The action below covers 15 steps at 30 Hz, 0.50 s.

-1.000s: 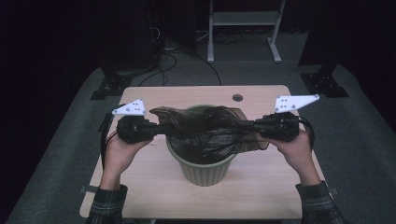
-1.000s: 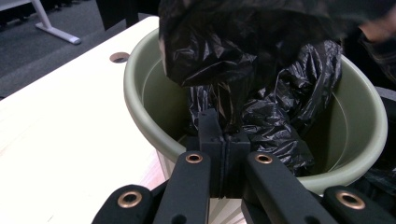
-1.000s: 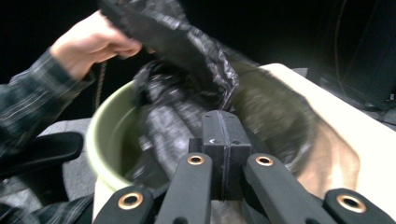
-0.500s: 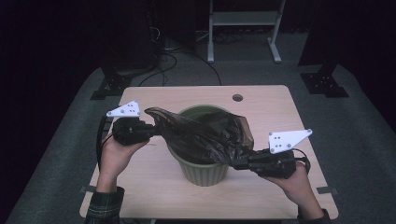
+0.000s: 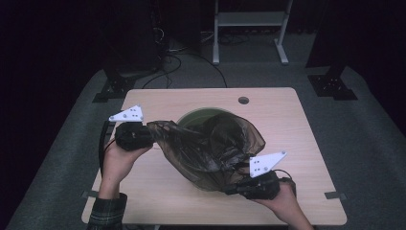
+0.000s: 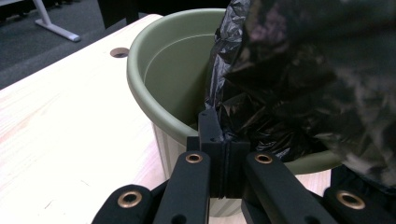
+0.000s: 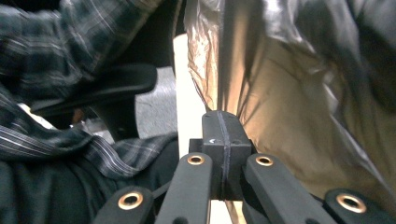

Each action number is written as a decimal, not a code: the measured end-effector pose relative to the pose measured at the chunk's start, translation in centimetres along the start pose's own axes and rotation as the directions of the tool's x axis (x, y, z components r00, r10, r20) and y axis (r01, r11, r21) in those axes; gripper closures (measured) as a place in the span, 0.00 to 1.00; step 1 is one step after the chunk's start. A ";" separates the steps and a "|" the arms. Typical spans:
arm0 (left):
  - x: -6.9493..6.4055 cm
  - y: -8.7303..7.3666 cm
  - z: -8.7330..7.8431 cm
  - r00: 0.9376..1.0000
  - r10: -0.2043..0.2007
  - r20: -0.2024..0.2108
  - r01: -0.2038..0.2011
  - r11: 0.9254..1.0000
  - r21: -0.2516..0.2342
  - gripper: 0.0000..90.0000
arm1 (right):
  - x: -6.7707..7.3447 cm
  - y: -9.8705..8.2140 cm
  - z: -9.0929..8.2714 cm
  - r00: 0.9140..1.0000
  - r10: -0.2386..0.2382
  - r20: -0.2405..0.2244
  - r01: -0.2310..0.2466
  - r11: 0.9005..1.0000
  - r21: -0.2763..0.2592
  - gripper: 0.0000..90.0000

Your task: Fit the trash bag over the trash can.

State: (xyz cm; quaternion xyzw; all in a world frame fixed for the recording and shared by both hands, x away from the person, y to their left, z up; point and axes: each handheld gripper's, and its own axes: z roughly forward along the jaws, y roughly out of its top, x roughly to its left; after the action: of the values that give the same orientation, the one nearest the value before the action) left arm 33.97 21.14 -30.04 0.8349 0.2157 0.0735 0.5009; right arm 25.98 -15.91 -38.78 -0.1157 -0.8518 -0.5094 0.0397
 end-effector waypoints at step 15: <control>0.1 0.2 -0.1 1.000 -0.003 -0.013 0.003 1.000 0.002 0.99 | 2.0 3.1 -4.7 0.993 -0.079 0.086 0.089 0.988 -0.126 0.77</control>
State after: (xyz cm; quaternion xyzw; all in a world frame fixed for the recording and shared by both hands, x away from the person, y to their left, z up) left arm 34.07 21.18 -29.85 0.8346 0.2200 0.0779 0.4990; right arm 24.52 -18.27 -33.48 -0.1026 -0.8220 -0.5597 -0.0240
